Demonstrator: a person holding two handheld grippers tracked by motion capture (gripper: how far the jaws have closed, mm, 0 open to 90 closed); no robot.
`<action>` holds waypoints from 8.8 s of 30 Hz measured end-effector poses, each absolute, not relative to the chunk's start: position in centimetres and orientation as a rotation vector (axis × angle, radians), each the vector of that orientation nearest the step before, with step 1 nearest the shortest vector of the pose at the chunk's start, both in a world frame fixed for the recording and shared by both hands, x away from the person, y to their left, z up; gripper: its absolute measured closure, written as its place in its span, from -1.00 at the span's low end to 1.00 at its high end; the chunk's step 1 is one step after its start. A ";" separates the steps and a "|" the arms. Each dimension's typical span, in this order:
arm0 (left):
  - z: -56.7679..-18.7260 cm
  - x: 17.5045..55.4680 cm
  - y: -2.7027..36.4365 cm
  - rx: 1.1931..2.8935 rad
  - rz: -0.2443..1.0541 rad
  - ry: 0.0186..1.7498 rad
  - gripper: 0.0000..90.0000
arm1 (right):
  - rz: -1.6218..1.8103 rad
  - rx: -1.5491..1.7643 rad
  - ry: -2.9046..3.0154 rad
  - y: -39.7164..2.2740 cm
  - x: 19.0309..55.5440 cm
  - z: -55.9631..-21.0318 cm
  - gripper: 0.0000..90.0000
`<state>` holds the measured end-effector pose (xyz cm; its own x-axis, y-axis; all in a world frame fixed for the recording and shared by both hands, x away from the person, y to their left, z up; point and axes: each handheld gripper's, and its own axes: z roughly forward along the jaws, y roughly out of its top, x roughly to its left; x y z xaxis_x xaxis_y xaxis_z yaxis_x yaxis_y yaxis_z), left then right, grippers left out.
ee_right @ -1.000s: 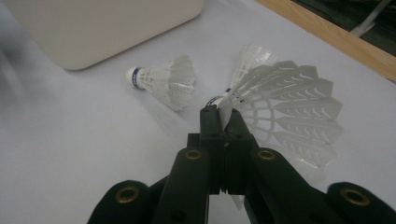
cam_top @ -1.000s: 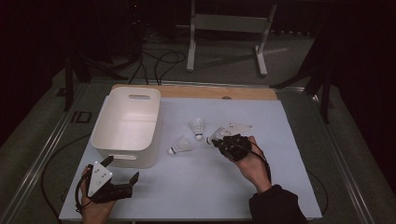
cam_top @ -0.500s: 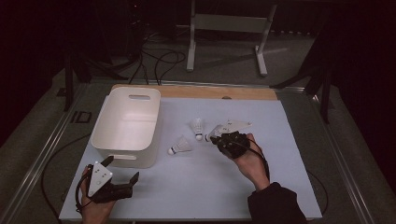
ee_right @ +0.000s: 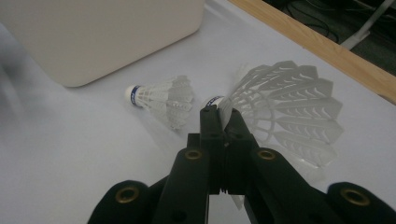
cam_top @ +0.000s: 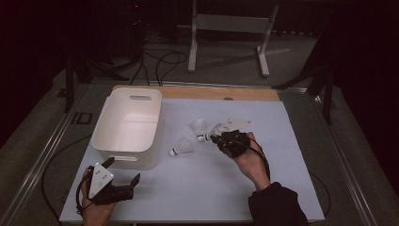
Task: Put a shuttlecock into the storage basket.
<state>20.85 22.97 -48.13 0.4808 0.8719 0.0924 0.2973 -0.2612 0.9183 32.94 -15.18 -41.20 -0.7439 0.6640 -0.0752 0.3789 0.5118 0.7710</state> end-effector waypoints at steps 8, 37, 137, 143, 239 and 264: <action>-48.1 20.8 23.0 1.798 0.775 0.988 -1.00 | 1.094 0.855 2.392 -14.8 33.0 -40.7 0.99; -48.1 20.8 23.0 1.783 0.769 0.995 -1.00 | 1.114 0.836 2.376 -14.0 33.9 -39.4 0.99; -48.2 20.9 22.9 1.804 0.776 1.001 -1.00 | 1.243 0.817 2.303 -10.0 36.5 -35.1 0.99; -48.2 20.9 22.9 1.806 0.775 0.998 -1.00 | 1.267 0.813 2.300 -9.8 36.8 -34.8 0.99; -48.2 20.9 23.0 1.804 0.776 0.995 -1.00 | 1.422 0.689 2.362 -1.2 37.5 -34.9 0.98; -48.2 20.8 23.1 1.804 0.779 0.995 -1.00 | 1.363 0.718 2.420 -0.2 37.9 -35.4 -0.42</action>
